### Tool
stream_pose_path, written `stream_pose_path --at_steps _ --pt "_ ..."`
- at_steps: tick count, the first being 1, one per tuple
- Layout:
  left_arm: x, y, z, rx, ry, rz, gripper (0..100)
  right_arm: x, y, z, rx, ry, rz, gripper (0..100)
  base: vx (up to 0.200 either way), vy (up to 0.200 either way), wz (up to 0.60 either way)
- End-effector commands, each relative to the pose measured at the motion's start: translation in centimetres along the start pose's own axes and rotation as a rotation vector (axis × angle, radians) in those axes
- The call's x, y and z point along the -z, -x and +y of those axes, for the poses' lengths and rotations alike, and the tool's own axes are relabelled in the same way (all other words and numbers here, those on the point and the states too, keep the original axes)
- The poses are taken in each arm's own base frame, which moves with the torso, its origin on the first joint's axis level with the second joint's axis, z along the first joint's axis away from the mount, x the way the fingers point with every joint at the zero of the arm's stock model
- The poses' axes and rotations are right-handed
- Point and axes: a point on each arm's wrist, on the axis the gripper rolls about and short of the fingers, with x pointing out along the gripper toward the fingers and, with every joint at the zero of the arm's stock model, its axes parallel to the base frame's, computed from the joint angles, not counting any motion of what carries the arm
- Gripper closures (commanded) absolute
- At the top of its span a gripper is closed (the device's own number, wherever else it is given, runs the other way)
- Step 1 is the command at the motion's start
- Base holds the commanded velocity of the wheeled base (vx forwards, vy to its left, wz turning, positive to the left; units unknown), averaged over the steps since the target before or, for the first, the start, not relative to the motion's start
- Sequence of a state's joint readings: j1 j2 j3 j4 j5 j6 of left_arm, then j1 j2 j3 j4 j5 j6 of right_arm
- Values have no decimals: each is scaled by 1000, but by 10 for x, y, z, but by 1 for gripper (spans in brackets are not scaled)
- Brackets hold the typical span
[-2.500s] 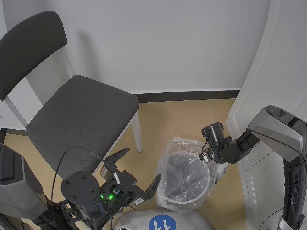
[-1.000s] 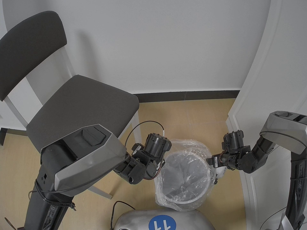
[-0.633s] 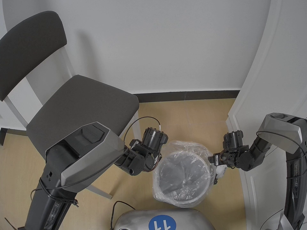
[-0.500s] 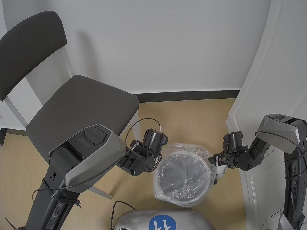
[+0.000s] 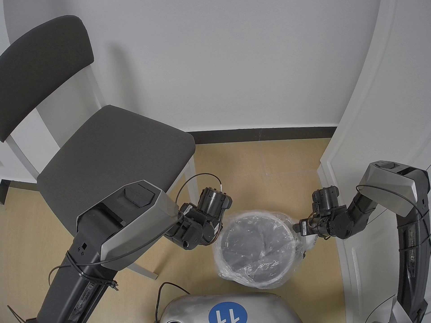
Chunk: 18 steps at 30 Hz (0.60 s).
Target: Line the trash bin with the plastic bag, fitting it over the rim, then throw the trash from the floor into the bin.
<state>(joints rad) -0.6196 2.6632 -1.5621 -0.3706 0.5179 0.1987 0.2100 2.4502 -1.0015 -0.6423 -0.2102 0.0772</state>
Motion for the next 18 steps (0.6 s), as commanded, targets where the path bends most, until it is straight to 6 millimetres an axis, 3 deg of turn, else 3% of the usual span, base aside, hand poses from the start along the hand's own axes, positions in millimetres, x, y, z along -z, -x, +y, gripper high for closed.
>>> stream_pose_path --at_steps 1,4,7,8,9,11,15,18 --pt "-1 0 6 -9 17 -2 0 -11 15 -1 -5 -16 -36 0 0 0 0" --pt "-13 17 20 -16 41 -25 0 -19 37 -1 -18 -10 -66 0 0 0 0" --pt "-12 40 31 -13 51 -21 0 -28 62 1 -53 -4 -103 0 0 0 0" --pt "-12 40 31 -13 51 -21 0 -28 62 1 -53 -4 -103 0 0 0 0" --pt "-9 56 37 -6 63 -22 0 -31 76 0 -68 0 -123 0 0 0 0" --pt "-4 69 39 0 71 -27 0 -34 86 -1 -70 2 -139 0 0 0 0" --pt "7 85 37 8 62 -43 0 -31 98 -4 -70 39 -139 0 0 0 0" --pt "12 93 35 11 64 -66 0 -18 110 6 -98 78 -119 0 0 0 0"
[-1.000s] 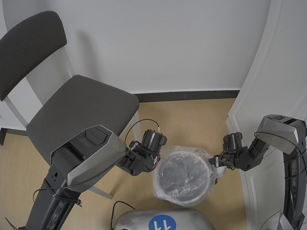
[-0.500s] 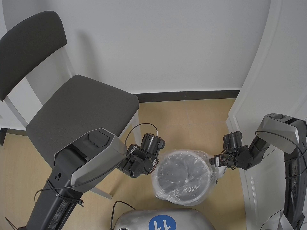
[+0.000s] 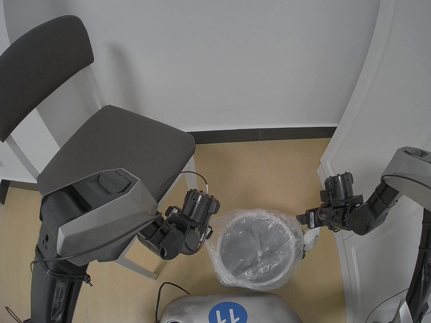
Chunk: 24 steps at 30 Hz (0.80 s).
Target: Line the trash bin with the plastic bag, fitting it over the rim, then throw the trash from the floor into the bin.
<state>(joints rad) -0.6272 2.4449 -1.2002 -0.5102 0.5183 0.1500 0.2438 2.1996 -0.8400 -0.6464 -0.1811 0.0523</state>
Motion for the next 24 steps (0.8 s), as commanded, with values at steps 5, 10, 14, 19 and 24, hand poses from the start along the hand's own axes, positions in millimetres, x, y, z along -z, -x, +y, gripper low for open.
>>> stream_pose_path --at_steps 5,10,14,19,24 --pt "6 47 5 20 28 -86 0 49 51 33 -97 135 55 0 0 0 0" --pt "23 58 0 31 36 -133 0 92 57 37 -95 205 123 0 0 0 0" --pt "32 59 0 28 46 -147 0 106 54 34 -84 259 151 0 0 0 0" --pt "44 61 0 33 33 -119 0 119 42 32 -60 308 195 0 0 0 0" --pt "49 57 -2 34 55 -112 0 116 35 29 -59 350 193 0 0 0 0"
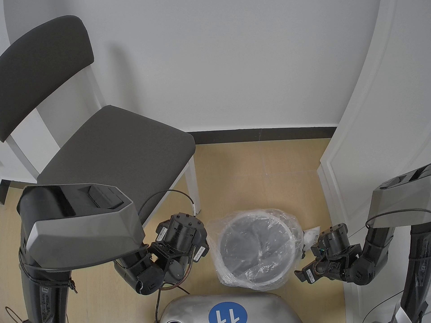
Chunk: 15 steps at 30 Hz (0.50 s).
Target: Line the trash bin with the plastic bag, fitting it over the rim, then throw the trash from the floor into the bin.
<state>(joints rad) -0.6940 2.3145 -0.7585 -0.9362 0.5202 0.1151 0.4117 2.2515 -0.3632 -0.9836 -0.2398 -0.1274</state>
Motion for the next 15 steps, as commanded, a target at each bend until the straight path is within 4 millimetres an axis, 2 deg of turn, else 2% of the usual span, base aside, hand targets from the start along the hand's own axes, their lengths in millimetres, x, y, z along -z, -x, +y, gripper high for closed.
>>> stream_pose_path --at_steps 1,8,15 --pt "6 -2 -1 0 0 14 0 5 -10 0 0 11 34 0 0 0 0" --pt "8 -5 -1 0 16 -5 0 -4 -23 -2 13 75 11 0 0 0 0" --pt "11 -8 -3 4 13 4 0 -14 -32 -6 25 213 0 0 0 0 0"
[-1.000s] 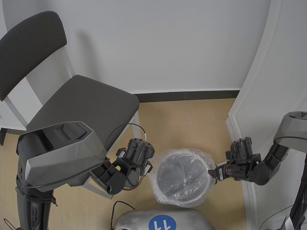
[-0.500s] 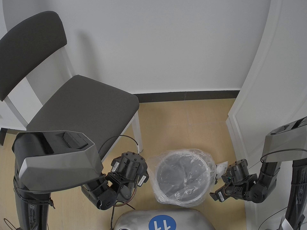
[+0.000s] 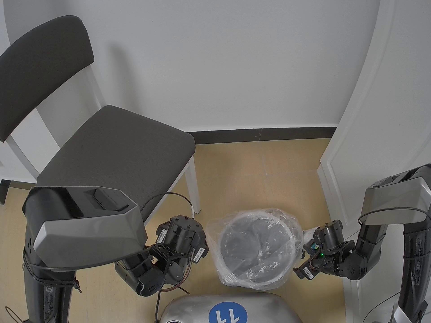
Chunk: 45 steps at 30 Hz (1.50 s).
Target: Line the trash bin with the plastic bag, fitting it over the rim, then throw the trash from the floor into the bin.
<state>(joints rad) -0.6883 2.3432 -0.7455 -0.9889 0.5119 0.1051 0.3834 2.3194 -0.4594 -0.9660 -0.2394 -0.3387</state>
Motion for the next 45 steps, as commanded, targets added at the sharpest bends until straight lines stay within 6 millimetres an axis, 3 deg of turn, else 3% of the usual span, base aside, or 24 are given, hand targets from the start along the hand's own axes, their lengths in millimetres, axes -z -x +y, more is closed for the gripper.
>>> stream_pose_path --at_steps 1,4,7,13,21,31,33,35,39,45 --pt "5 -3 -2 1 1 12 0 -7 -10 -5 2 46 20 0 0 0 0" --pt "5 -3 -2 4 9 12 0 -12 -12 -7 1 58 25 0 0 0 0" --pt "5 -3 -2 3 14 14 0 -32 -30 -15 45 19 -25 0 0 0 0" --pt "6 -3 -2 5 31 15 0 -43 -59 -13 109 5 -47 0 0 0 0" --pt "10 -3 -2 7 42 30 0 -56 -67 -20 131 -12 -82 0 0 0 0" --pt "15 1 -6 13 60 -5 0 -65 -72 -54 180 -64 -68 0 0 0 0" --pt "15 2 -7 15 59 -8 0 -65 -81 -64 204 -82 -62 0 0 0 0" --pt "16 3 -8 21 58 -8 0 -58 -103 -82 242 -103 -52 0 0 0 0" --pt "16 5 -8 22 63 -21 0 -60 -113 -102 275 -141 -79 0 0 0 0" --pt "17 5 -15 36 56 -28 0 -70 -122 -108 293 -176 -122 0 0 0 0"
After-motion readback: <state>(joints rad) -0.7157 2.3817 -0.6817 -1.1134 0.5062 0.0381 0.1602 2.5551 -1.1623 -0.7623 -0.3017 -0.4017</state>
